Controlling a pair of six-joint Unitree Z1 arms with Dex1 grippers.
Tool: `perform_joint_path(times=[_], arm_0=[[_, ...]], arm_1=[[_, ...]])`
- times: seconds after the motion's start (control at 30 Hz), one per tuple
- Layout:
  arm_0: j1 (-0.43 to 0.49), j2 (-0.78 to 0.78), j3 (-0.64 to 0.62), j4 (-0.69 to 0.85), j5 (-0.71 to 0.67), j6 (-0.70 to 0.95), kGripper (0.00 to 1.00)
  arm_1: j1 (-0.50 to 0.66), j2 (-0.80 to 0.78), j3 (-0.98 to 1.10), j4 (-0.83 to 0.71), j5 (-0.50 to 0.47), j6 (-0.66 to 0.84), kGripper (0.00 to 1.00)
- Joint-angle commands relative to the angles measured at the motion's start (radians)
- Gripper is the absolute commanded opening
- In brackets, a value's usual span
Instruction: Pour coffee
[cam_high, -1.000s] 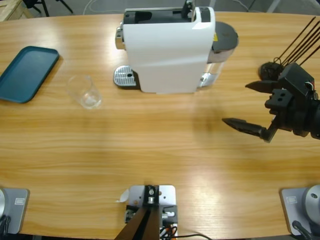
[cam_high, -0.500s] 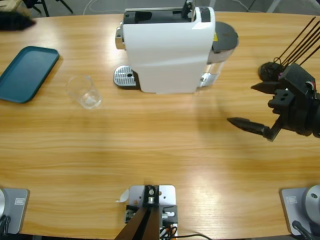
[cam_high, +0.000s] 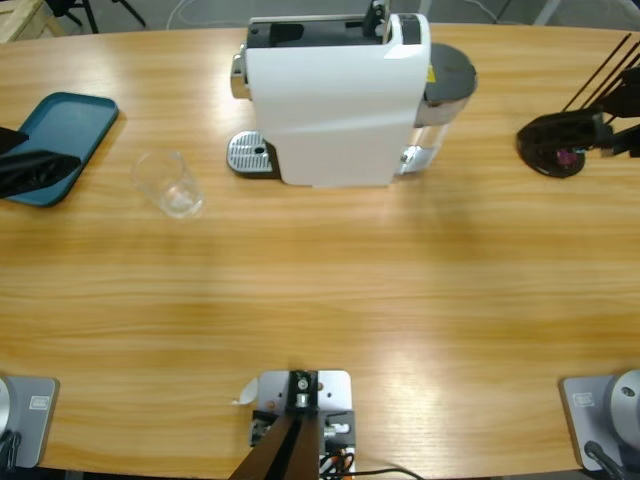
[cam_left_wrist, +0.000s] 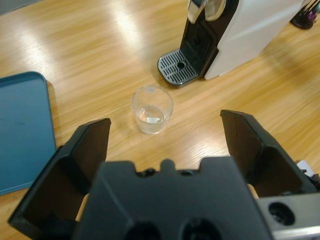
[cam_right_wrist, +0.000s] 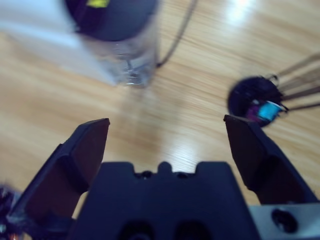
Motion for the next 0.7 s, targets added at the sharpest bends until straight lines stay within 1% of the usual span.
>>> perform_joint_path(times=[0.03,0.07,0.1,0.13,0.17,0.27,0.33,0.47,0.7], arm_0=[[-0.002,0.039,0.009,0.016,-0.004,0.019,0.950],[-0.002,0.046,0.008,0.024,-0.001,0.026,0.950],[-0.002,0.050,0.008,0.038,-0.001,0.033,0.950],[-0.002,0.049,0.008,0.042,0.000,0.034,0.950],[-0.002,0.040,0.010,0.042,0.007,0.036,0.953],[0.010,-0.012,0.036,0.025,0.051,0.037,0.954],[0.034,-0.044,0.056,0.007,0.057,0.030,0.947],[0.036,-0.045,0.061,0.004,0.057,0.026,0.945],[0.036,-0.044,0.069,-0.007,0.060,0.017,0.945]], arm_1=[[-0.170,-0.036,0.135,-0.033,0.059,0.120,0.756],[-0.170,-0.045,0.155,-0.041,0.042,0.147,0.677],[-0.170,-0.056,0.178,-0.059,0.026,0.182,0.632],[-0.170,-0.072,0.204,-0.088,0.009,0.203,0.604],[-0.170,-0.093,0.222,-0.121,-0.005,0.209,0.595],[-0.172,-0.136,0.316,-0.254,-0.069,0.213,0.599],[-0.182,-0.147,0.378,-0.331,-0.092,0.255,0.600],[-0.232,-0.070,0.382,-0.348,-0.083,0.307,0.607],[-0.307,0.048,0.376,-0.384,-0.079,0.280,0.606]])
